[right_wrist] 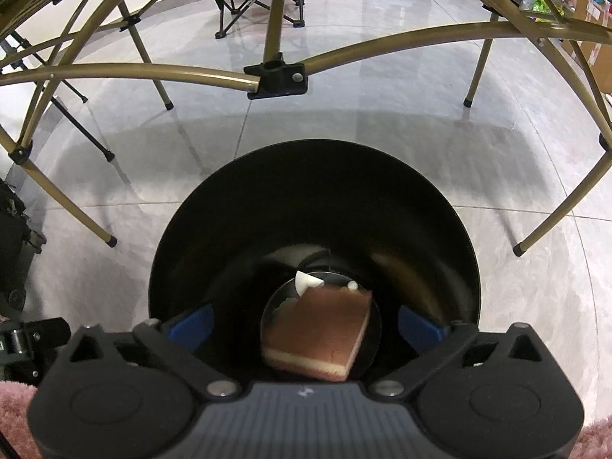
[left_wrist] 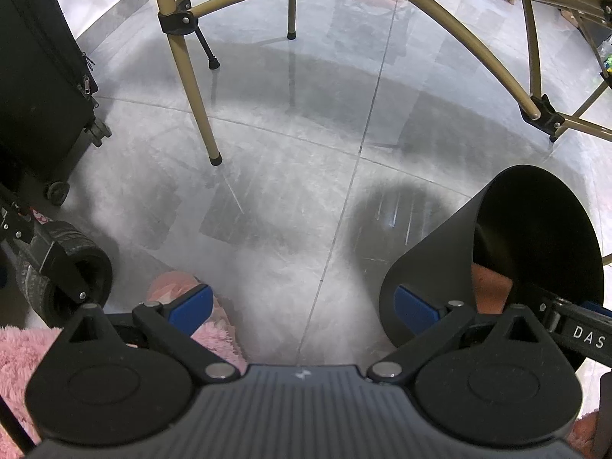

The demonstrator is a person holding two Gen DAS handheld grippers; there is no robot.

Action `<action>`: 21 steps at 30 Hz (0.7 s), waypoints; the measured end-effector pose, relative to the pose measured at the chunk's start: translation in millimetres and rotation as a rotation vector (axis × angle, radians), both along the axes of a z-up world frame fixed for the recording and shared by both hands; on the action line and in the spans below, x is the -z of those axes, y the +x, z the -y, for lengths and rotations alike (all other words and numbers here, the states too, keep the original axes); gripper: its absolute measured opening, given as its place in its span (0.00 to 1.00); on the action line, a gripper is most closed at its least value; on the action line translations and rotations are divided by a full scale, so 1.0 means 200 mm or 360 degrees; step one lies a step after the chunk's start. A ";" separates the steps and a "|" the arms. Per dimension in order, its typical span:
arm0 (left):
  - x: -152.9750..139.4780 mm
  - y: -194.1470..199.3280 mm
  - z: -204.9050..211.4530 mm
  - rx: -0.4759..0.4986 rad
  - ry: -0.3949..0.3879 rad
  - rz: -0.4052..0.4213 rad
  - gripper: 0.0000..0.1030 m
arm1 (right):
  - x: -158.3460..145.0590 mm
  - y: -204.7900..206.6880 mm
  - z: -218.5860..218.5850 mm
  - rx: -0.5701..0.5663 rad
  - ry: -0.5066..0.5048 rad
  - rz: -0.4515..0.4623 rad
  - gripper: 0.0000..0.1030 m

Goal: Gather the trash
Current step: 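Open the right gripper to drop the pink sponge into the bin, then raise both tools back up toward the remaining items on the table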

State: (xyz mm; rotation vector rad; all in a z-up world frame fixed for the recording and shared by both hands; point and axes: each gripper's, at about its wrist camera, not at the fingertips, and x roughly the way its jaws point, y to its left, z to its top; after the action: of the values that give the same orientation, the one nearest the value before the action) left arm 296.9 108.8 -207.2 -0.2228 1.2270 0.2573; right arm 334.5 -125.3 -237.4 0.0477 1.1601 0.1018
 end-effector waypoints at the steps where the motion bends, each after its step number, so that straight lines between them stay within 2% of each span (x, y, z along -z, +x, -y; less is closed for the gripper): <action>1: 0.00 0.00 0.00 0.0000 0.0000 0.0001 1.00 | 0.00 0.00 0.00 -0.0002 0.0006 -0.0005 1.00; 16: -0.02 -0.01 0.02 0.0023 -0.0007 0.0028 1.00 | -0.02 -0.03 0.02 0.0004 0.0003 0.0003 1.00; 21: -0.08 -0.03 0.03 0.0028 -0.0005 0.0098 1.00 | -0.04 -0.04 0.04 0.0009 0.0007 0.0021 1.00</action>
State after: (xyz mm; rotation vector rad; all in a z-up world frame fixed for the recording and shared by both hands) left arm 291.6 102.6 -192.0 -0.2210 1.1680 0.2314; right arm 326.2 -132.6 -228.7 0.0539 1.1467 0.0998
